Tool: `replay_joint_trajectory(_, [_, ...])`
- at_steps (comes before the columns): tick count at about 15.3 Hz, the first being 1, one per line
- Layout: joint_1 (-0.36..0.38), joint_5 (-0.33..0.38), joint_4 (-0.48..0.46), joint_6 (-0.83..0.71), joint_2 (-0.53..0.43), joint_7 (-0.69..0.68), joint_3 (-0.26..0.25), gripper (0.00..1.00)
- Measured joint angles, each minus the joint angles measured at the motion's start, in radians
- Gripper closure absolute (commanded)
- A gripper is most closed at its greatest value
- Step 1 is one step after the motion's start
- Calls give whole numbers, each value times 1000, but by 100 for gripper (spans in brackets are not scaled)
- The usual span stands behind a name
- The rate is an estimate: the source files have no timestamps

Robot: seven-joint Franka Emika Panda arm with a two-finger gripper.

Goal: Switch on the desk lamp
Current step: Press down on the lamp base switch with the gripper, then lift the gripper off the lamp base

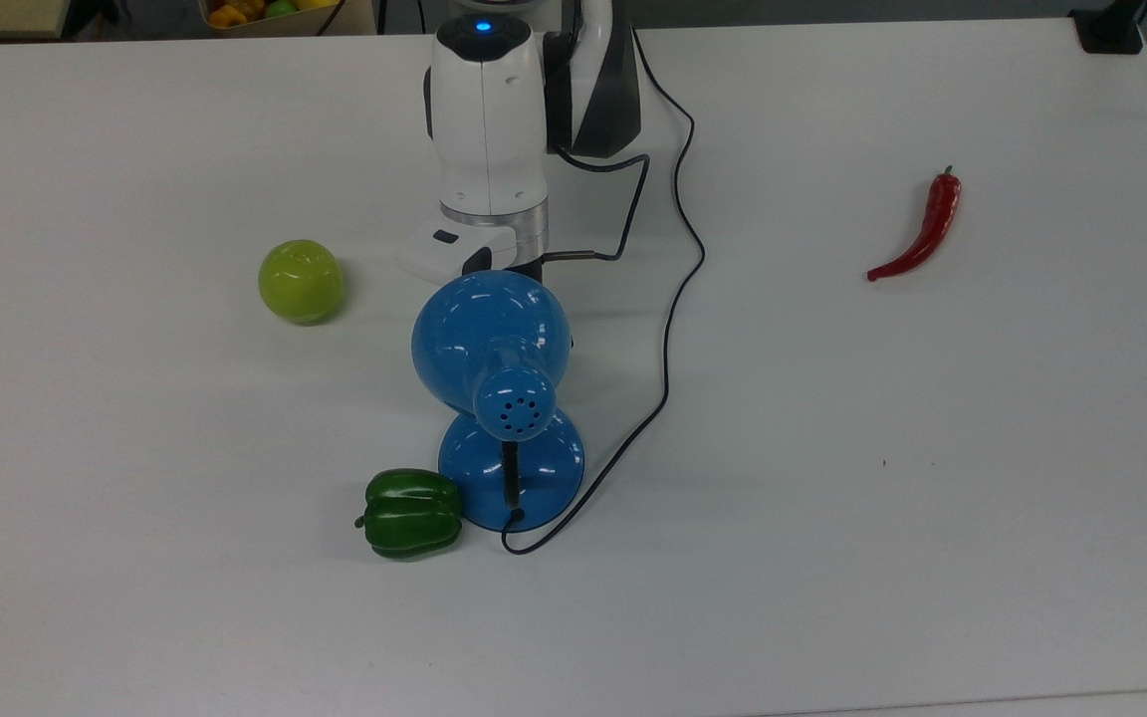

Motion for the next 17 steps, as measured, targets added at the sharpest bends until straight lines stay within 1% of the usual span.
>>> replay_joint_trajectory(14, [0, 0, 1, 0, 0, 0, 0, 100])
replay_joint_trajectory(17, [1, 0, 1, 28, 8, 0, 0, 100])
